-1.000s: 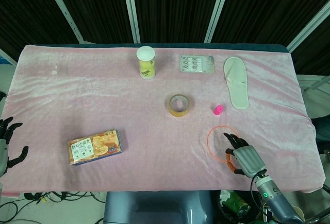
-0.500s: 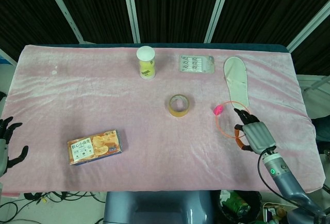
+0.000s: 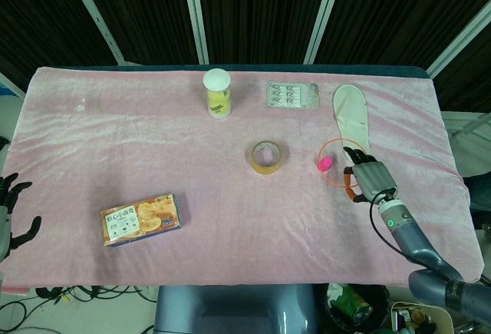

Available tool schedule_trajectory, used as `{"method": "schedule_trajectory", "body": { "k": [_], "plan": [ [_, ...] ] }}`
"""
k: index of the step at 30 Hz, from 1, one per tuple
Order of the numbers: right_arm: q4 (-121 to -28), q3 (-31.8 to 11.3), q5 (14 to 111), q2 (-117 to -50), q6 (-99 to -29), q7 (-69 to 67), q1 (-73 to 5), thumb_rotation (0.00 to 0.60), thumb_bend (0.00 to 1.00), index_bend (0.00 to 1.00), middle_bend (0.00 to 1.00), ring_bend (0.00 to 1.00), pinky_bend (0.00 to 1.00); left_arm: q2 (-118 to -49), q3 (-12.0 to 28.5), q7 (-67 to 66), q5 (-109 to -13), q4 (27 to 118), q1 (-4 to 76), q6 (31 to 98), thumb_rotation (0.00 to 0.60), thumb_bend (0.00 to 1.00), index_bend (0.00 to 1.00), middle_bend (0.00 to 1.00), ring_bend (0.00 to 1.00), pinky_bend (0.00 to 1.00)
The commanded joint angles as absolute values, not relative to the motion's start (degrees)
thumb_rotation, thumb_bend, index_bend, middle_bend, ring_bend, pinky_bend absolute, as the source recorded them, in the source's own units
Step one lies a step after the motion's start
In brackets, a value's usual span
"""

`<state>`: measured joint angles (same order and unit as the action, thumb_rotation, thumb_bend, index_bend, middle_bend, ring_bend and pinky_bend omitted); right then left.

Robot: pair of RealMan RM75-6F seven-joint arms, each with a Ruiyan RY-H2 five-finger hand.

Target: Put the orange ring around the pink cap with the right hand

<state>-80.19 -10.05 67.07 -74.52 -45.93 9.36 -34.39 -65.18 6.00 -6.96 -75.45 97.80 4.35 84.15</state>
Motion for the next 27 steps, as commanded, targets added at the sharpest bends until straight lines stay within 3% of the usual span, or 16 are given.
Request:
{"method": "schedule_trajectory", "body": {
  "k": [1,8,15,27],
  "plan": [
    [-78.14,-10.17,65.55,-76.66,-44.48,10.14,-35.73,0.6,0.47,0.7,0.0,0.06,0.16,-65.15,6.04,-6.91,-75.41,97.8,4.36,84.15,0.6,0.34,0.2,0.06,0.0,0.0],
    [-74.89,-10.23,63.11,-79.81,-42.92,11.47,-37.47,0.6,0.41,0.69,0.0,0.06,0.16,-65.08,6.02,-6.77,-75.44,97.77,4.36,84.1,0.6,0.34,0.2,0.06,0.0,0.0],
    [-73.78,-9.9,61.05,-81.01,-41.77,13.26,-38.59,0.6,0.33,0.58,0.0,0.04,0.16,-65.17,5.96,-6.9,-75.55,97.79,4.41,84.09,0.6,0.34,0.21,0.06,0.0,0.0],
    [-75.87,-8.86,56.73,-79.96,-41.34,16.28,-39.12,0.6,0.31,0.49,0.0,0.02,0.16,-65.06,5.99,-6.96,-75.26,97.82,4.38,84.02,0.6,0.34,0.21,0.06,0.0,0.0]
  ]
}}
